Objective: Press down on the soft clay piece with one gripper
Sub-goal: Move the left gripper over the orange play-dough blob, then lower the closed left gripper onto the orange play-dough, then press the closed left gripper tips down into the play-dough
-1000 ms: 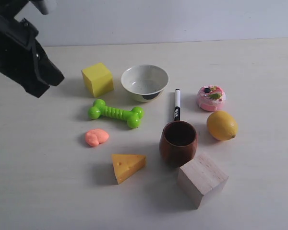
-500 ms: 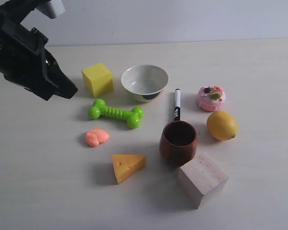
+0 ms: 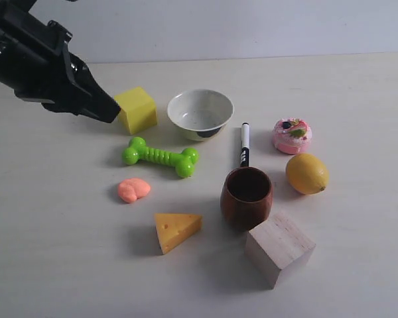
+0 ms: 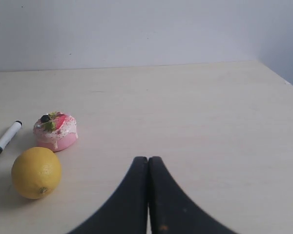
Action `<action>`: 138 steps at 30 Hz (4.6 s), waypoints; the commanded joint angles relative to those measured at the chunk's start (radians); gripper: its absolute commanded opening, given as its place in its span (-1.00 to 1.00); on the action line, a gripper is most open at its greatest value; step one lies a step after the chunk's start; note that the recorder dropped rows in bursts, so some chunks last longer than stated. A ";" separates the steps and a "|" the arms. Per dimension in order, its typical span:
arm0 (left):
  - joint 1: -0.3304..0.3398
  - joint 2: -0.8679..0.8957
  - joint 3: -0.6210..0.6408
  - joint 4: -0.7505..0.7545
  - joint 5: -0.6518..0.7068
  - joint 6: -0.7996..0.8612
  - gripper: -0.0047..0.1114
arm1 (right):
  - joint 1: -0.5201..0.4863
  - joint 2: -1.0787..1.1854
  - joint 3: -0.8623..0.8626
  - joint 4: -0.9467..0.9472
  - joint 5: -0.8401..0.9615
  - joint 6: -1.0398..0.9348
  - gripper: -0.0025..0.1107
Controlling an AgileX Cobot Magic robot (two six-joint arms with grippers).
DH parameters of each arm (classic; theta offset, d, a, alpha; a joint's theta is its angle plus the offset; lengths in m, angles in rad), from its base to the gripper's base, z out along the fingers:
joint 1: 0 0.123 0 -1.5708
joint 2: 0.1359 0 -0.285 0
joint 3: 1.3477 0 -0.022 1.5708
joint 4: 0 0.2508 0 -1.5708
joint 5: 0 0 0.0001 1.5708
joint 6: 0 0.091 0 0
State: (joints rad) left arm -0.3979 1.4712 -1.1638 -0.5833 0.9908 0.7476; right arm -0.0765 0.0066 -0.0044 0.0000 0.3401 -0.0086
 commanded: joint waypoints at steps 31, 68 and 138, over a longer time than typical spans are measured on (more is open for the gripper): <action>-0.102 0.612 -0.400 0.487 0.195 -0.466 -0.92 | -0.005 -0.007 0.004 -0.007 -0.006 0.001 -0.96; -0.210 0.658 -0.398 0.570 0.180 -0.957 -0.92 | -0.005 -0.007 0.004 -0.007 -0.006 0.001 -0.96; -0.193 0.770 -0.209 0.415 -0.024 -0.843 -0.92 | -0.005 -0.007 0.004 -0.007 -0.006 0.001 -0.96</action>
State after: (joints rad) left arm -0.5629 2.1583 -1.4055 -0.0862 0.9805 -0.1052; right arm -0.0765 0.0066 -0.0044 0.0000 0.3401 -0.0086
